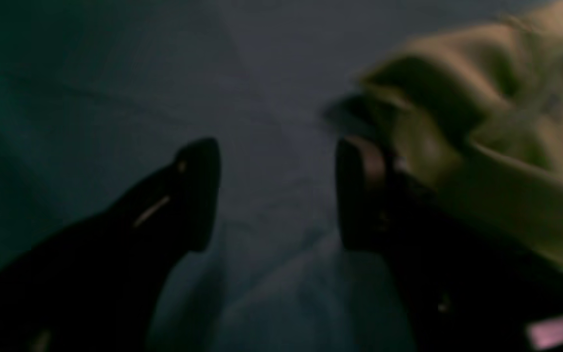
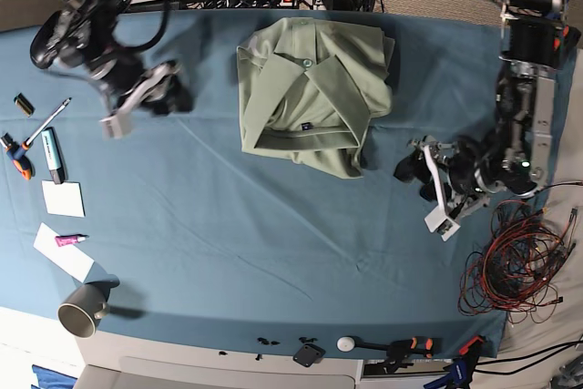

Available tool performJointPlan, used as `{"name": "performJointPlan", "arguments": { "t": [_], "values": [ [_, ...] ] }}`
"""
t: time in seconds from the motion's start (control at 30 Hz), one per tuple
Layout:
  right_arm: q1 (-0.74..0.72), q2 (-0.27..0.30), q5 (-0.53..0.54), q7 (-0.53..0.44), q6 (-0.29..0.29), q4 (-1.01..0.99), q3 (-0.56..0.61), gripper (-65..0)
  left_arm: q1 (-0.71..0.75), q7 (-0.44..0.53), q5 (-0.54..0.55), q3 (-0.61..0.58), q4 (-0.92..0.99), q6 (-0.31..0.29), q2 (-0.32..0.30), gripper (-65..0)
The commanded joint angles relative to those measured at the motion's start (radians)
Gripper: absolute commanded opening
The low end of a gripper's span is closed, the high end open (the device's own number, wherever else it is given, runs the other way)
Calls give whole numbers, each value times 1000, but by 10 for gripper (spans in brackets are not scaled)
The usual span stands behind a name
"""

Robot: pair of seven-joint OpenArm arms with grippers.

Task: Fold the T-shirt properly
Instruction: 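Release the bundle and move both grippers apart, then move both grippers to the bundle's sides and grasp its edges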

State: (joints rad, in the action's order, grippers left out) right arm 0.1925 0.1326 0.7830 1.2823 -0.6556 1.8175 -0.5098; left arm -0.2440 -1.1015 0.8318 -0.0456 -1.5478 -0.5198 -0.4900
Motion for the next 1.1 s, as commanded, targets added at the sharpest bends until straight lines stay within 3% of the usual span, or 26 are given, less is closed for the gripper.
{"name": "performJointPlan", "arguments": {
  "t": [0.0, 0.17, 0.23, 0.4, 0.5, 0.73, 0.93, 1.07],
  "values": [
    [-24, 24, -1, -18, -6, 13, -2, -334, -19, -1, 51, 5, -19, -20, -23, -321],
    [-107, 67, -10, -18, -23, -69, 16, -334, -19, -81, 220, 5, -19, -110, -27, -320],
    [-150, 71, 14, -8, -38, -139, 40, -334, -16, -84, 247, 5, -18, -114, -18, -320],
    [-273, 84, 179, 114, -43, -324, 166, -334, -1, -84, 246, 5, -18, -107, 6, -292],
    [-332, 83, 261, 114, -43, -392, 267, -334, 15, -88, 243, 4, -18, -106, 6, -263],
    [-391, 83, 343, 114, -43, -413, 465, -334, 45, -95, 239, 4, -18, -105, 2, -263],
    [-394, 84, 346, 114, -43, -413, 510, -334, 67, -95, 247, 4, -18, -106, 2, -263],
    [-395, 93, 437, 114, -43, -411, 505, -334, 67, -95, 246, 4, -18, -106, 2, -263]
  ]
}}
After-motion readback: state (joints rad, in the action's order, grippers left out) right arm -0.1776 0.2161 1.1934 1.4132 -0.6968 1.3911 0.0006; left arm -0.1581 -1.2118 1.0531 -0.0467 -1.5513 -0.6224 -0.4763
